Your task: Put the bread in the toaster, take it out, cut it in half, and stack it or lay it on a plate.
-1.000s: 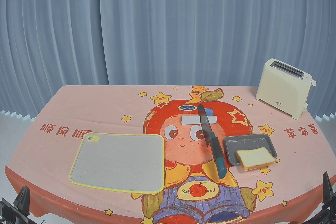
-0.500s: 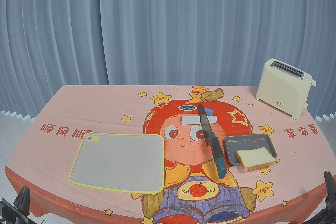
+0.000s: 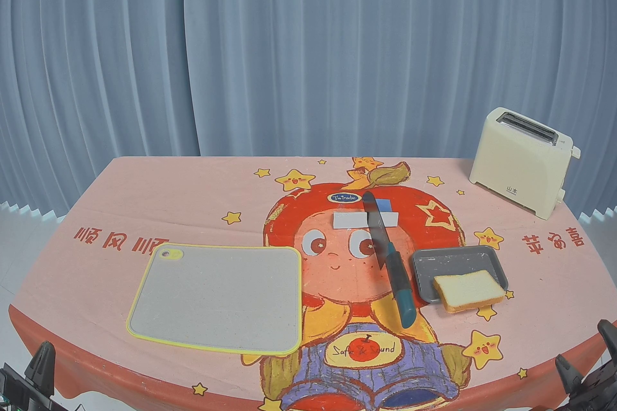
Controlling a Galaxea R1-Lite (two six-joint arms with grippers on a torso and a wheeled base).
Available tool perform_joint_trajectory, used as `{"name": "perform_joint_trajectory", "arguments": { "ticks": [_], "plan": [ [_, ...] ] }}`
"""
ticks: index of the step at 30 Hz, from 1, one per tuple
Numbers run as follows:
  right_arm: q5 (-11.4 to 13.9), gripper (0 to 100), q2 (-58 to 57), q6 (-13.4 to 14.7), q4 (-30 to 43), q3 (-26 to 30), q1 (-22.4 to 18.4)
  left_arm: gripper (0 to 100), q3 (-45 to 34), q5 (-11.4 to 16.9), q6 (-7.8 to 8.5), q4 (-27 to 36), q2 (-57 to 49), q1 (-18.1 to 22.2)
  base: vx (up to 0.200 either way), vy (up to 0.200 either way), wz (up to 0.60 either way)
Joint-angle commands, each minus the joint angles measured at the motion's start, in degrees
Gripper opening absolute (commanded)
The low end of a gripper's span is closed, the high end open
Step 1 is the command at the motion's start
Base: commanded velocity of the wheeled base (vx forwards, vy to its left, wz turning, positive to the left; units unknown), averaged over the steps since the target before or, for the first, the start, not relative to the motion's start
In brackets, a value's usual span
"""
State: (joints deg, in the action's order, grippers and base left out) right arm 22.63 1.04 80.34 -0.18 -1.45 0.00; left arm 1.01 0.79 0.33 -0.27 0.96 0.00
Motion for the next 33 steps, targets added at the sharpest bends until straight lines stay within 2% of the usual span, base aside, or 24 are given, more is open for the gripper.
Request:
{"name": "perform_joint_trajectory", "arguments": {
  "ticks": [1, 9, 17, 18, 25, 27, 31, 33],
  "plan": [
    [2.4, 100, -1.0, 4.0, 0.6, -0.3, 0.4, 0, -1.0, 0.0, 0.02, -0.1, -0.4, 0.0, 0.000, 0.000, 0.00],
    [2.6, 100, 1.3, 4.2, 0.5, -0.3, 0.6, 0, -1.0, 0.0, 0.02, -0.1, -0.5, 0.0, 0.000, 0.000, 0.00],
    [4.4, 100, 9.2, 4.0, -1.9, 0.7, 0.8, 0, -1.0, 0.0, 0.02, -0.1, -0.4, 0.0, 0.000, 0.000, 0.00],
    [4.4, 100, 10.9, 3.9, -4.4, 1.5, 1.5, 0, -1.0, 0.0, 0.02, 0.0, -0.4, 0.0, 0.000, 0.000, 0.00],
    [4.4, 100, 15.3, 3.2, -7.2, 1.5, 4.5, 0, -1.0, 0.0, 0.02, -0.1, -0.5, 0.0, 0.000, 0.000, 0.00],
    [4.4, 100, 18.8, 3.2, -12.2, 1.5, 4.6, 0, -1.0, 0.0, 0.02, 0.0, -0.5, 0.0, 0.000, 0.000, 0.00],
    [4.4, 100, 22.5, 3.3, -15.3, 1.5, 4.7, 0, -1.0, 0.0, 0.02, -0.1, -0.4, 0.0, 0.000, 0.000, 0.00],
    [4.4, 100, 32.5, 3.3, -22.0, 1.5, 5.0, 0, -1.0, 0.0, 0.02, 0.0, -0.5, 0.0, 0.000, 0.000, 0.00]
  ]
}}
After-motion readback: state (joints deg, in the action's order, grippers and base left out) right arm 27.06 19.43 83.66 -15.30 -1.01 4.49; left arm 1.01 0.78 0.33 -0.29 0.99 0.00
